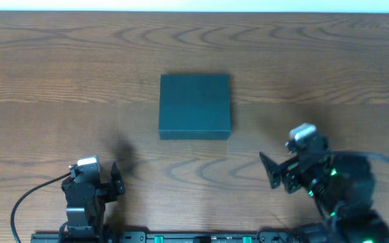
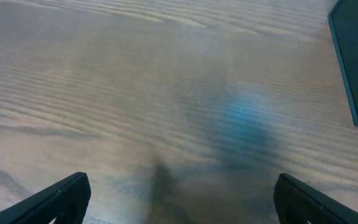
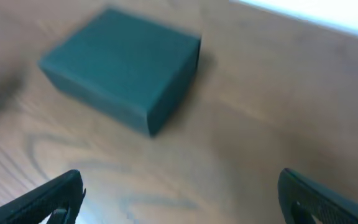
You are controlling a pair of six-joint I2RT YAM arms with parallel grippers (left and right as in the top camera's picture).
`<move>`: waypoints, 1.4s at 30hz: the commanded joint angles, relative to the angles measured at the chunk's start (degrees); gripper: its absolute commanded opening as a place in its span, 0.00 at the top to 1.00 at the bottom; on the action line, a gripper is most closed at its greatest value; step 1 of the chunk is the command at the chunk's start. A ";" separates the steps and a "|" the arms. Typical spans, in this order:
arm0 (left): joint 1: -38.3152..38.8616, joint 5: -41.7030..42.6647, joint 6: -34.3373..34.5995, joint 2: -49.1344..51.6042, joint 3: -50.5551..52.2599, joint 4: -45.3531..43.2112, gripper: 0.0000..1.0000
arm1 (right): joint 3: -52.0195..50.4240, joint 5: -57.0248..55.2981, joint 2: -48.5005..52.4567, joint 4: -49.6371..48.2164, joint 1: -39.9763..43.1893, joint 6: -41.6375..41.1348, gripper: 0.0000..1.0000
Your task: Pack container
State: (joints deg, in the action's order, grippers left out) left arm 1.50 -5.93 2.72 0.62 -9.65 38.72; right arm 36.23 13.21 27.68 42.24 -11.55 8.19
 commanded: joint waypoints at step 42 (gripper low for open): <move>-0.35 0.42 -0.63 -0.42 0.50 0.11 0.05 | -26.86 -1.44 -27.36 -2.64 -0.50 0.66 0.01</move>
State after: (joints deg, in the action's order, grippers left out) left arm 1.50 -5.96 2.72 0.62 -9.65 38.72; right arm 9.63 12.12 0.84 39.59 -11.57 8.21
